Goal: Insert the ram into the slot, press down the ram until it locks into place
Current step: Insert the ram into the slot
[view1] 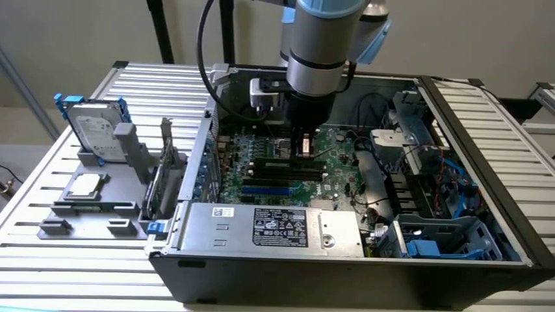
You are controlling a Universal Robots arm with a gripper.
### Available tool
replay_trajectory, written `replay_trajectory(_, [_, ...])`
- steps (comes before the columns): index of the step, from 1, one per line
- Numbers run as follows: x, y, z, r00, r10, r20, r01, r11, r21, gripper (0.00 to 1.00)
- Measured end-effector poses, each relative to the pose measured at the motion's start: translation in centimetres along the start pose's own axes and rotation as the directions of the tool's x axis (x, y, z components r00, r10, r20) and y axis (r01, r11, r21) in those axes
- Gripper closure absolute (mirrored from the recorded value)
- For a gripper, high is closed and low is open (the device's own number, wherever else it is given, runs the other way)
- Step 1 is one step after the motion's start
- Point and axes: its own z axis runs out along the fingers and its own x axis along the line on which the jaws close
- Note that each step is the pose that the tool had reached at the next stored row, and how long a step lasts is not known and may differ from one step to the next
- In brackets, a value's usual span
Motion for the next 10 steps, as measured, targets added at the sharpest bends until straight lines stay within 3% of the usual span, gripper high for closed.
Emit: replay_trajectory(10, [-0.18, 0.01, 0.77, 1.0, 0.0, 0.0001, 0.0, 1.0, 0.0007, 0.86])
